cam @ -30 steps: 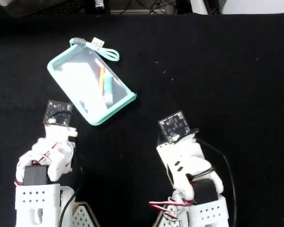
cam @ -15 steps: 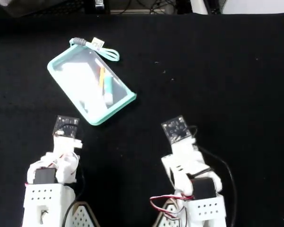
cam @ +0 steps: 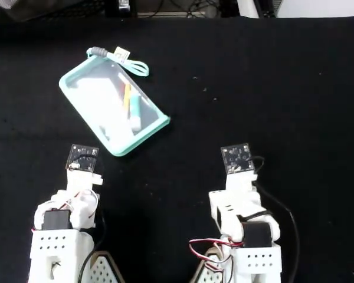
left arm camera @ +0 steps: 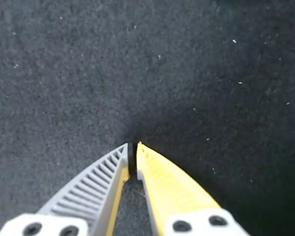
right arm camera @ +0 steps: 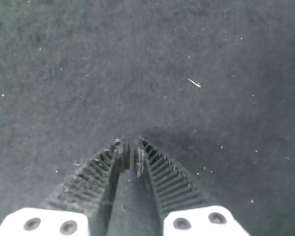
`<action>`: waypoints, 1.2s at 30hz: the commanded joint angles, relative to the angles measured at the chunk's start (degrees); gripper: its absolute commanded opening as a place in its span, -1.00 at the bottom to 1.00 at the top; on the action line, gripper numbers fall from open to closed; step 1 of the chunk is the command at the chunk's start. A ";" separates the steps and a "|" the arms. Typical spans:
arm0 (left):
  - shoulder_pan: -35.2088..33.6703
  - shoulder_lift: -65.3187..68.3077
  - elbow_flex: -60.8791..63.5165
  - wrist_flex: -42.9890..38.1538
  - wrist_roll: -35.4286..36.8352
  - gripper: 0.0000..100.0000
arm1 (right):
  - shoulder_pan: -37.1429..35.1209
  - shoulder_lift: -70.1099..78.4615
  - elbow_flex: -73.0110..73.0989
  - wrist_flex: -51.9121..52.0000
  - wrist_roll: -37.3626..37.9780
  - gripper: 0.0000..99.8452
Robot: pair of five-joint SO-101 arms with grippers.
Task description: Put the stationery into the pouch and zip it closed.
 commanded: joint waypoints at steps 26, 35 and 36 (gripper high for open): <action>-0.22 -22.42 3.91 0.70 0.44 -0.90 | 0.62 -3.91 0.04 0.35 -0.62 -0.93; 0.13 -24.62 3.82 11.43 0.35 -0.90 | 0.62 -3.91 0.04 0.35 -0.70 -0.93; -0.22 -24.62 3.82 11.43 0.35 -0.90 | 0.62 -3.91 0.04 0.35 -0.70 -0.93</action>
